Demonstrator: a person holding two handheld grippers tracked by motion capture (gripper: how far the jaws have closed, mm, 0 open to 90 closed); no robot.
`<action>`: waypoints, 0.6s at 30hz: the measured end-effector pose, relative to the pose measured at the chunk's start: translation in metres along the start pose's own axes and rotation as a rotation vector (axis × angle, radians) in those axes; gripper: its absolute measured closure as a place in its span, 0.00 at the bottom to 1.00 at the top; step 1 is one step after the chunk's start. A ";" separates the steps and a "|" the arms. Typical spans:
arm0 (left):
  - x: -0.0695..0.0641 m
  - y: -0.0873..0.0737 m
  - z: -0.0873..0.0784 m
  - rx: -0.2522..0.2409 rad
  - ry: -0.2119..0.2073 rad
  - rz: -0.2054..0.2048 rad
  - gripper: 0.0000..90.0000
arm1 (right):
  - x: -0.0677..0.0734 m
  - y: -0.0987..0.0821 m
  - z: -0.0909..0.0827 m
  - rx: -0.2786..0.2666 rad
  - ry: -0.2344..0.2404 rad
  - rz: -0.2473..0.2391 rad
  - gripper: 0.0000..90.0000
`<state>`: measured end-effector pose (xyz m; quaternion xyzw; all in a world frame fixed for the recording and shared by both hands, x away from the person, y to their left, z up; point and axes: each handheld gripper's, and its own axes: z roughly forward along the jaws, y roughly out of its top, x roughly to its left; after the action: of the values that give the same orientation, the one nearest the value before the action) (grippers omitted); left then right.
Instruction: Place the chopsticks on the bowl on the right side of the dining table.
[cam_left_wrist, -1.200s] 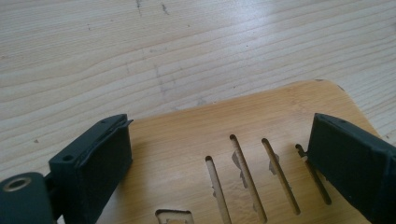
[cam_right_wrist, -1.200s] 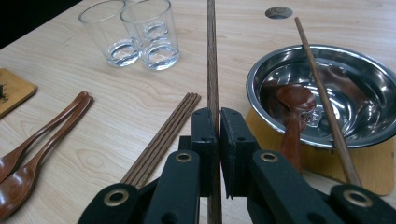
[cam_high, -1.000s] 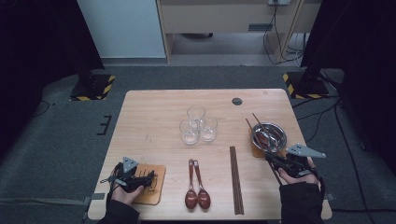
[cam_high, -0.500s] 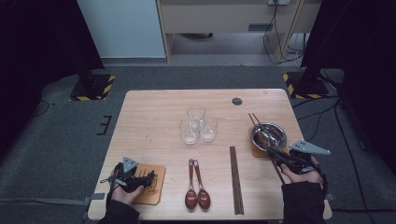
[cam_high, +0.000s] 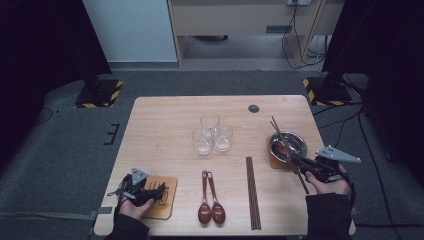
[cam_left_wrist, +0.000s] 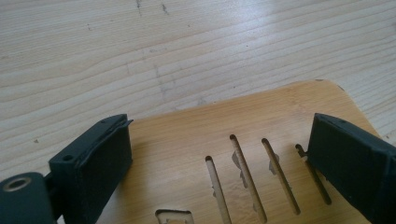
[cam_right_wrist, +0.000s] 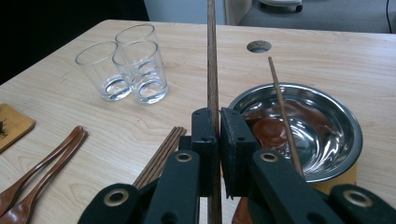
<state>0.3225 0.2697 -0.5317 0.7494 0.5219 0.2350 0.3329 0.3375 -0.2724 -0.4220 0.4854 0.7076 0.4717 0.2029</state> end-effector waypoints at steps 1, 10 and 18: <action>0.000 0.000 0.000 0.000 0.000 0.000 0.06 | -0.002 0.001 -0.001 -0.002 -0.003 -0.002 0.94; 0.000 0.000 0.000 0.000 0.000 0.000 0.06 | -0.011 0.002 0.002 -0.002 -0.017 0.001 0.94; 0.000 0.000 0.000 0.000 0.000 0.000 0.06 | -0.024 0.005 0.007 -0.007 -0.029 0.001 0.94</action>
<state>0.3225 0.2696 -0.5317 0.7493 0.5220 0.2350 0.3329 0.3557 -0.2898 -0.4250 0.4919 0.7026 0.4673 0.2145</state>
